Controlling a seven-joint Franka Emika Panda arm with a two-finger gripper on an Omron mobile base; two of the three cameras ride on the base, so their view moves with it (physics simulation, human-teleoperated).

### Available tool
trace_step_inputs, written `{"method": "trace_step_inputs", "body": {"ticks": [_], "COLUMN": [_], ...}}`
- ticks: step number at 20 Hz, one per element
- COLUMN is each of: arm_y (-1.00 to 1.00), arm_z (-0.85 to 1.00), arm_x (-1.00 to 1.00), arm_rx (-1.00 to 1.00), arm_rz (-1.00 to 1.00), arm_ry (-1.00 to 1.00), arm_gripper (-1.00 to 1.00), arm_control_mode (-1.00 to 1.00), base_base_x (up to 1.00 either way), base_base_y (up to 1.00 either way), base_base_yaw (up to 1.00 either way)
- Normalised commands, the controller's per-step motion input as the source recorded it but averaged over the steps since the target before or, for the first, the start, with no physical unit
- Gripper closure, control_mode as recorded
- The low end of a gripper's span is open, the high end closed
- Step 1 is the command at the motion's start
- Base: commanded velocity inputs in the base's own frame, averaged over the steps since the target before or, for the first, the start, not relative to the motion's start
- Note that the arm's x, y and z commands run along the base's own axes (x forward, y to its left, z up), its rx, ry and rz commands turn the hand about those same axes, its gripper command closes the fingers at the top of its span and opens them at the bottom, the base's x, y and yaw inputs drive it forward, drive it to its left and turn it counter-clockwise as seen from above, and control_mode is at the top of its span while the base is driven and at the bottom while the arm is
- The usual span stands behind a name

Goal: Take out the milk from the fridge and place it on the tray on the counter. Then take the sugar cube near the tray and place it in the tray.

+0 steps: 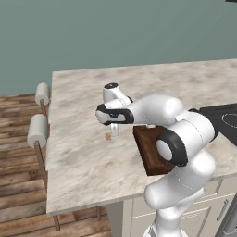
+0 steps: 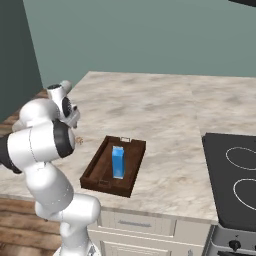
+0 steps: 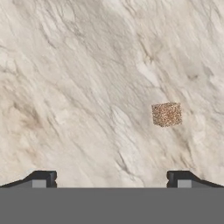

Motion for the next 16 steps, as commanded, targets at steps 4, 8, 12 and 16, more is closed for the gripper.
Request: {"method": "trace_step_inputs", "body": {"ticks": [4,8,12,16], "arm_y": [0.0,0.0,0.0,0.0], "arm_z": [-0.18,-0.19,-0.17,-0.1], "arm_x": [0.28,0.13,0.33,0.32], "arm_rx": [0.0,0.0,0.0,0.0], "arm_rz": [0.0,0.0,0.0,0.0], "arm_ry": [0.0,0.0,0.0,0.0], "arm_gripper": [-1.0,-1.0,-1.0,-1.0], "arm_control_mode": [-1.0,-1.0,-1.0,-1.0], "base_base_x": [0.0,0.0,0.0,0.0], "base_base_y": [0.0,0.0,0.0,0.0], "base_base_yaw": [0.0,0.0,0.0,0.0]}}
